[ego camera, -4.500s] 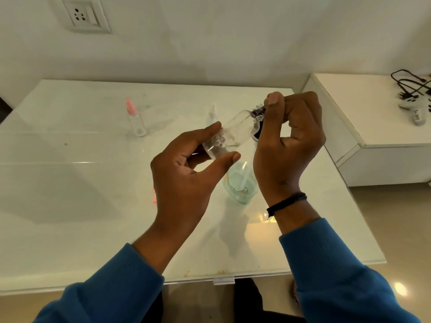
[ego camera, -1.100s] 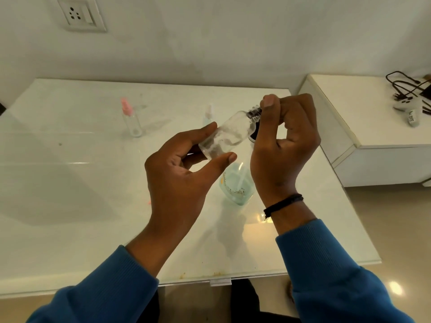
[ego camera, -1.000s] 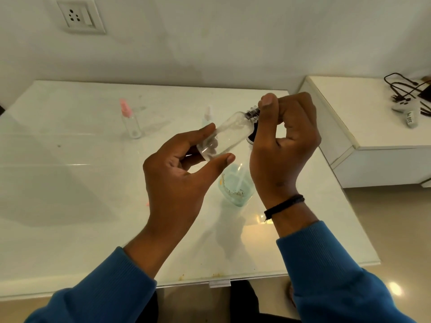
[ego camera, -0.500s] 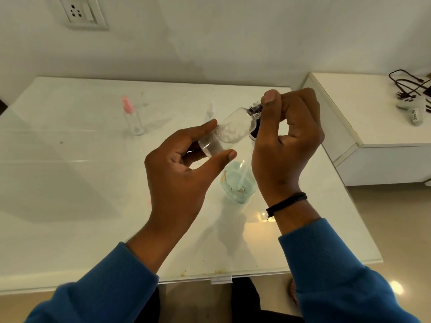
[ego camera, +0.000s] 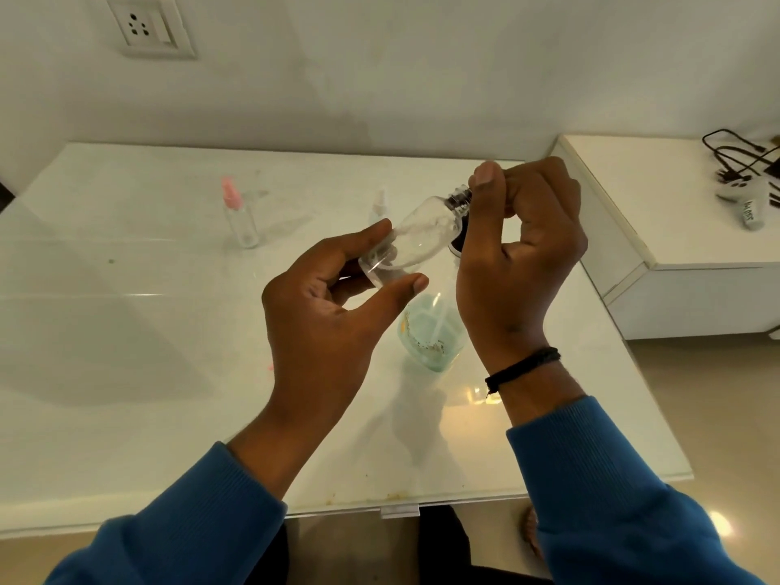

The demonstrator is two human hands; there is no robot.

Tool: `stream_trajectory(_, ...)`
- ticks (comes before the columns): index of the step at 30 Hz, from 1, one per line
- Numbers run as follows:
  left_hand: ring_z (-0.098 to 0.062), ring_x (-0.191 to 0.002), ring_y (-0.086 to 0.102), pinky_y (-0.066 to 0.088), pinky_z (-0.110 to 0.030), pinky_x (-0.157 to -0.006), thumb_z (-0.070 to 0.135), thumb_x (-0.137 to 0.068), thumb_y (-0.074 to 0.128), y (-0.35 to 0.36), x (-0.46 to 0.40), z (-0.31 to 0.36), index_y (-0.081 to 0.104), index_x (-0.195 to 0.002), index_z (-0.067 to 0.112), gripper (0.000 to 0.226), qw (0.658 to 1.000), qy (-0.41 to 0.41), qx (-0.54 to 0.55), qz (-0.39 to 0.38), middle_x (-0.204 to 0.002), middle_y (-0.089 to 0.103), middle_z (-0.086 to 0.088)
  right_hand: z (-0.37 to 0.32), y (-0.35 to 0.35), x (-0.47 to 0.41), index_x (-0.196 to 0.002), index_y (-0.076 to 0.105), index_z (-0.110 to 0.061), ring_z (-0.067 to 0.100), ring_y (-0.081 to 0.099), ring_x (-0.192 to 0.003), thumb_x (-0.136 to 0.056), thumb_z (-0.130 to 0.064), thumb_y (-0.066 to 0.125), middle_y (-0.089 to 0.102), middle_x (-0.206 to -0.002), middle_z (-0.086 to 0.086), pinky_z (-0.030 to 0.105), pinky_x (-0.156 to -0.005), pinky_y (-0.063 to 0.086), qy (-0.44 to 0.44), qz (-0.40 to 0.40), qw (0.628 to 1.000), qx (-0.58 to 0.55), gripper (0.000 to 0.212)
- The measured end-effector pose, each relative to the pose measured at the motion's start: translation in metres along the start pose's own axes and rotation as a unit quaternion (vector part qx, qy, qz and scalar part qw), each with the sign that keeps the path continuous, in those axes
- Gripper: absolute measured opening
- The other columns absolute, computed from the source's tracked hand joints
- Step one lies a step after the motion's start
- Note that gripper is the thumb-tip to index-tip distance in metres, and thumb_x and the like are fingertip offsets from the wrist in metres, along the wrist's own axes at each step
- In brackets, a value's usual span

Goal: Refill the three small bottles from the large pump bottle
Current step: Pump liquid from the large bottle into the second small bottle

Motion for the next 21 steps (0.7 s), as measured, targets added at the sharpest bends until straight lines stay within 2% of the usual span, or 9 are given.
stream_trajectory(11,-0.007,-0.104,0.072,0.058,-0.018,-0.084,0.015,-0.076,0.088,-0.0003,-0.0006,0.0002,0.071,-0.120,0.013,0.047,1.000,0.000,0.002,-0.001,-0.113,0.073,0.005,0.0018,-0.0012,-0.0008,-0.066,0.058,-0.001,0.030,0.047,-0.067,-0.098,-0.010,0.060,0.049,-0.072,-0.001,0.051,-0.061,0.042,0.007,0.007,1.000,-0.008,0.034)
stream_trajectory(17,-0.013,-0.101,0.074,0.061,-0.025,-0.084,0.014,-0.075,0.089,0.0003,0.0005,-0.0036,0.072,-0.121,0.009,0.049,1.000,-0.010,0.003,-0.005,-0.111,0.075,0.002,0.0055,-0.0016,0.0057,-0.069,0.061,-0.004,0.029,0.050,-0.069,-0.098,-0.006,0.061,0.051,-0.076,-0.004,0.055,-0.061,0.043,0.006,0.008,1.000,-0.012,0.029)
stream_trajectory(21,-0.011,-0.102,0.073,0.060,-0.023,-0.084,0.015,-0.076,0.088,-0.0010,-0.0001,-0.0025,0.072,-0.121,0.010,0.048,1.000,-0.005,0.003,-0.002,-0.112,0.074,0.003,-0.0002,-0.0022,0.0010,-0.066,0.059,-0.003,0.028,0.047,-0.068,-0.098,-0.008,0.060,0.049,-0.073,-0.002,0.051,-0.061,0.042,0.002,0.009,1.000,-0.005,0.033)
Point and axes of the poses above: each hand's wrist, its own x-axis away from the middle knuckle, its own y-axis out of the palm, z = x × y, the point moved 9 cm from there along -x, towards the middle knuckle
